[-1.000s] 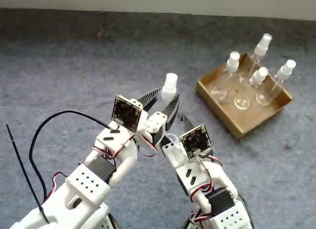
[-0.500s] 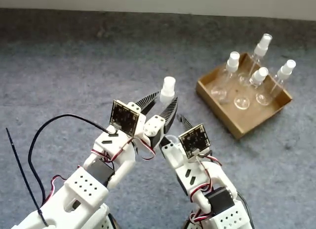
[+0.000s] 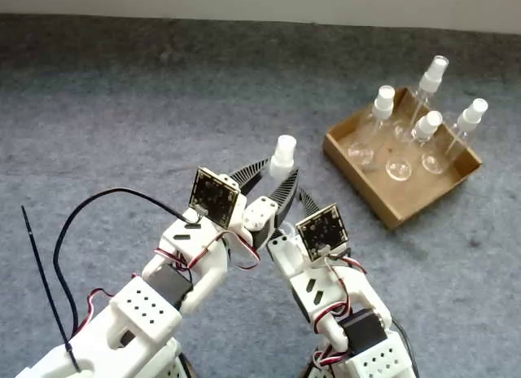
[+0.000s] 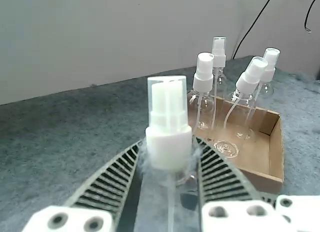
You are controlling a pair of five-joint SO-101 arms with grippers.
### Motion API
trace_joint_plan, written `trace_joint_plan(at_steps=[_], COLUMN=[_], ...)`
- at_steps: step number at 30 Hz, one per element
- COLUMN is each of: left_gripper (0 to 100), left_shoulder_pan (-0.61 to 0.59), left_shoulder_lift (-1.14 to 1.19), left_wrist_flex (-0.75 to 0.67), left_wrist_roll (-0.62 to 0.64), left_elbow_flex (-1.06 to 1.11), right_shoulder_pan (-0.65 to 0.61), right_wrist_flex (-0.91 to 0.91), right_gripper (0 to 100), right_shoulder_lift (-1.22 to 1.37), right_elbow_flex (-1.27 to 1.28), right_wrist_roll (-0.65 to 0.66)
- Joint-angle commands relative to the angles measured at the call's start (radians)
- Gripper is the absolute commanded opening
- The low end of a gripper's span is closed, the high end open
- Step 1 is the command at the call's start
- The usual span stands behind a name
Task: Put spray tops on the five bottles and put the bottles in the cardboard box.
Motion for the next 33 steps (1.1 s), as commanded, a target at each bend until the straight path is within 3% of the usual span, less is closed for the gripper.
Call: trace_joint_plan(at_steps=[1, 6, 13, 19, 27, 33], left_gripper=[1, 2, 18, 19, 19, 19], left_shoulder_pan=[0.019, 0.019, 0.019, 0.004, -0.047, -0.050], left_shoulder_lift=[-0.015, -0.015, -0.015, -0.031, -0.378, -0.727], left_wrist_flex=[-0.002, -0.002, 0.003, 0.000, 0.015, 0.334], left_wrist_roll=[-0.014, -0.014, -0.009, -0.012, -0.012, -0.011], left_elbow_flex=[0.030, 0.061, 0.074, 0.082, 0.211, 0.214], right_shoulder_pan=[0.021, 0.021, 0.021, 0.021, 0.022, 0.117], right_wrist_flex=[0.001, 0.001, 0.001, 0.001, 0.001, -0.005], right_gripper=[9.5, 9.5, 9.5, 9.5, 9.5, 9.5], right_shoulder_lift=[-0.016, -0.016, -0.016, -0.016, -0.016, -0.016], right_elbow_flex=[0.136, 0.136, 0.136, 0.136, 0.136, 0.125], right_wrist_roll=[-0.012, -0.012, -0.014, -0.014, -0.014, -0.014])
